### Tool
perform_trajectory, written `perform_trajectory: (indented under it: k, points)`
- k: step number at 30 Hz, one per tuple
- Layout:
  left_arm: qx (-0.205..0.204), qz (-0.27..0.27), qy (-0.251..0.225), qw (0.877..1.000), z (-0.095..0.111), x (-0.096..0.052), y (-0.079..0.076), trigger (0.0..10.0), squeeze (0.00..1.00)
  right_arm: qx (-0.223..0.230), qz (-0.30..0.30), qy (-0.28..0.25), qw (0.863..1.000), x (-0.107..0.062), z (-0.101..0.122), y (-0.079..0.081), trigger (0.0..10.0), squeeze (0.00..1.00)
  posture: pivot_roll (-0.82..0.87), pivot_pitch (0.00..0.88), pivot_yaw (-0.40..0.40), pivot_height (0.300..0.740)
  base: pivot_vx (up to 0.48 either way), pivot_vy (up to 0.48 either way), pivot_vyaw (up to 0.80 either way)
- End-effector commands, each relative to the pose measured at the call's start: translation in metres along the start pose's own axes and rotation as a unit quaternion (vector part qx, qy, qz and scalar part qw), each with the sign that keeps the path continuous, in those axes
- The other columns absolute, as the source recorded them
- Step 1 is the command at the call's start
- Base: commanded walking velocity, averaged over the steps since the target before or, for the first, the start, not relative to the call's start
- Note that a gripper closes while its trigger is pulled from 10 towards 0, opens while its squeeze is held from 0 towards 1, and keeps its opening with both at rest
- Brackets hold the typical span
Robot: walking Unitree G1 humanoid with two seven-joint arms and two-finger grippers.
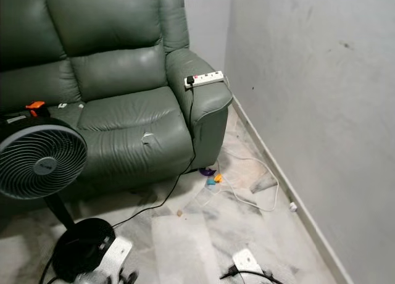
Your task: Hang keys on a hook
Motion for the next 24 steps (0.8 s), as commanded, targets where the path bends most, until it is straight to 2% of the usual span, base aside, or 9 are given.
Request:
perform_trajectory:
  k: [1,24]
  points:
    - [0.008,0.001,-0.013,1.0,0.0128,0.0011,0.0012,10.0,0.0,0.0,-0.001,0.019,1.0,-0.0019,-0.0145,-0.0005,10.0,0.0,0.06,0.059,0.007,0.74,0.315,0.0,0.0]
    - [0.011,0.004,-0.012,1.0,0.014,0.001,0.0031,10.0,0.0,-0.007,0.001,0.017,1.0,-0.0015,-0.012,-0.0001,10.0,0.0,0.06,0.057,0.009,0.74,0.307,0.0,0.0]
Point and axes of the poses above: a point about 5 cm out from each wrist's last joint towards the gripper, its own x axis pointing out of the wrist towards the gripper, its own z axis along the axis of the wrist's last joint, y = z × x, the point moved 5 cm from there along x, pointing out of the wrist towards the gripper, and after that the axes turned 5 degrees about x, right-handed, at the moved point
